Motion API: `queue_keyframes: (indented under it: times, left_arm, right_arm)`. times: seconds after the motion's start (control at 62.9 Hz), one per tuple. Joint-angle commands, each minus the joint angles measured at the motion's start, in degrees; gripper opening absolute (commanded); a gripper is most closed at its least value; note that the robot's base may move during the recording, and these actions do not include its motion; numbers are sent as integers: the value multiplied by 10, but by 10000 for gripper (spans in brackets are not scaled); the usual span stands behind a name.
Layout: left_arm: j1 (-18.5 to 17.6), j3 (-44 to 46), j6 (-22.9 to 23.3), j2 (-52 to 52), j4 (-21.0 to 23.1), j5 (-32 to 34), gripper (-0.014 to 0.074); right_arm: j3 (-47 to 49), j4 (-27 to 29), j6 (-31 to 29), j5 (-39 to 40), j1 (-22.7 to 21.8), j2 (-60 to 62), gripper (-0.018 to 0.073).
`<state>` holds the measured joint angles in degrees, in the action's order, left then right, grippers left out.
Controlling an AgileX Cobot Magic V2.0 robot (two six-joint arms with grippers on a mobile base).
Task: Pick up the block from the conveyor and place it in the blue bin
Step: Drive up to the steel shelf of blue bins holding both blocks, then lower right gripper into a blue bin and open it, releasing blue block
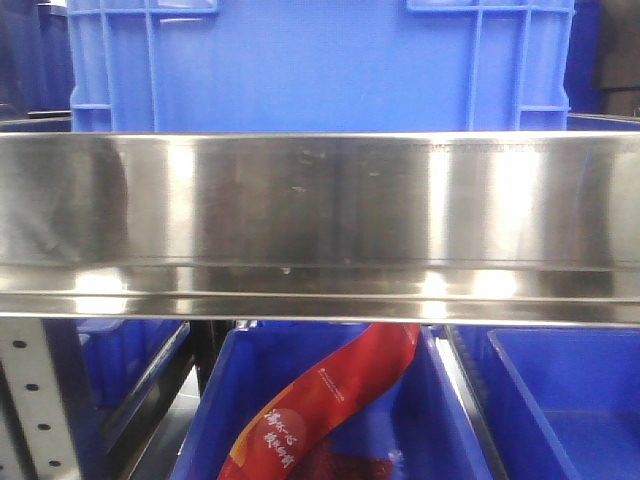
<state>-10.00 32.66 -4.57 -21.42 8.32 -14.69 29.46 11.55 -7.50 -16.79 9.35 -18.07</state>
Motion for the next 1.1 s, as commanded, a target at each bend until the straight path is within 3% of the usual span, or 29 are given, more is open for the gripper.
queue_keyframes:
  times: [0.0, 0.731, 0.937, 1.08]
  left_arm:
    - [-3, 1, 1, 2, 5, 8, -111]
    - [-3, 1, 1, 2, 5, 8, -111]
    - [-3, 1, 1, 2, 5, 39, -111]
    - [-3, 21, 1, -5, -62, 5, -111]
  right_arm:
    - [-1, -4, -2, 9, 1, 1, -163]
    - [-1, -4, -2, 9, 1, 1, -163]
    - [1, 0, -2, 1, 1, 1, -163]
    - [29, 0, -6, -16, 1, -13, -163]
